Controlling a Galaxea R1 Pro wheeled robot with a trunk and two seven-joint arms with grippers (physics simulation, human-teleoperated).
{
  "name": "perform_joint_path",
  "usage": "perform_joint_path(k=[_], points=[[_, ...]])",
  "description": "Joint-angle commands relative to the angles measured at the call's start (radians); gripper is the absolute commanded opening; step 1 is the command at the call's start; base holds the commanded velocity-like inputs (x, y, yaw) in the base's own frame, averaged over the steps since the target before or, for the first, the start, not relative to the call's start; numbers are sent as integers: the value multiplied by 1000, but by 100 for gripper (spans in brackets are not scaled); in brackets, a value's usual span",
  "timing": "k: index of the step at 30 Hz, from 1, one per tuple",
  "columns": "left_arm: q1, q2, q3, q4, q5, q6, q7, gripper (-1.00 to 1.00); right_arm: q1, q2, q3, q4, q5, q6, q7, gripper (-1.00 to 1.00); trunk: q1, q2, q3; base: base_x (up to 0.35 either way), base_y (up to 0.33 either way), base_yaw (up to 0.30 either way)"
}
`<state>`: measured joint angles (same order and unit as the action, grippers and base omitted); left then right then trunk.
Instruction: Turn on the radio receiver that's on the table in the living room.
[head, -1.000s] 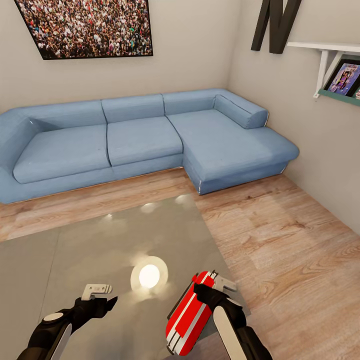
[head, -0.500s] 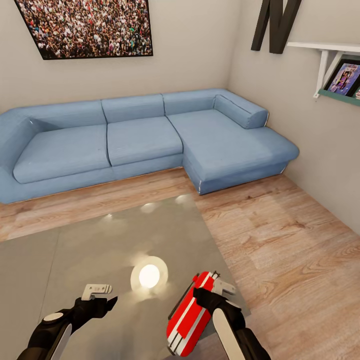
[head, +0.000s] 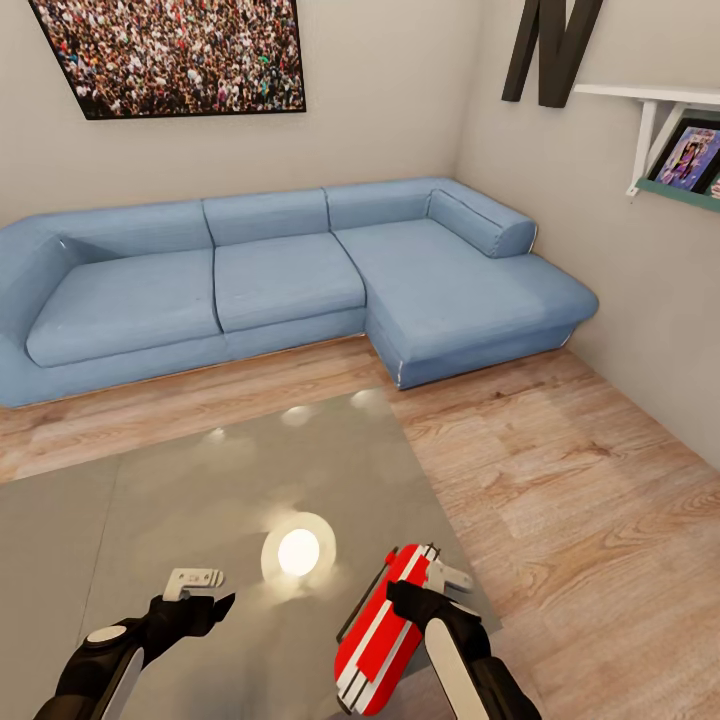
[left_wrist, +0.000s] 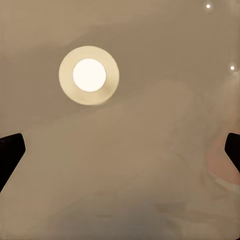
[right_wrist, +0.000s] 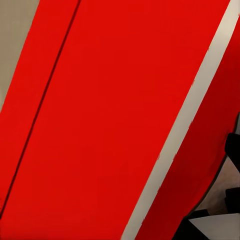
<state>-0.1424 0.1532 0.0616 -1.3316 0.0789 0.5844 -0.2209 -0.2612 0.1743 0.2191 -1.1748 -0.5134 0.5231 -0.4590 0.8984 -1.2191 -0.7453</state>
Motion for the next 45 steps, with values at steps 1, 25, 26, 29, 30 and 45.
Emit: perform_joint_path(k=[1,25,26,29,30,45], points=[[0,0,0,0,0,0,0,100,0,0,1,40,-20,-6,2,-100,0,0,0,0,0,0],[0,0,1,6,-4,0,-1,100,0,0,-4,-228,-16,175,-21,-100,0,0,0,0,0,0],[0,0,1,6,-4,0,-1,100,0,0,-4,-233,-16,177,-22,-100,0,0,0,0,0,0],[0,0,1,6,-4,0,-1,100,0,0,-3,-254,-16,191,-29,-100,0,0,0,0,0,0],[-1,0,1,6,-4,0,-1,100,0,0,-3,-261,-16,201,-29,-100,0,0,0,0,0,0],[0,0,1,6,-4,0,0,100,0,0,-5,-369,-13,289,-40,-100,0,0,0,0,0,0]])
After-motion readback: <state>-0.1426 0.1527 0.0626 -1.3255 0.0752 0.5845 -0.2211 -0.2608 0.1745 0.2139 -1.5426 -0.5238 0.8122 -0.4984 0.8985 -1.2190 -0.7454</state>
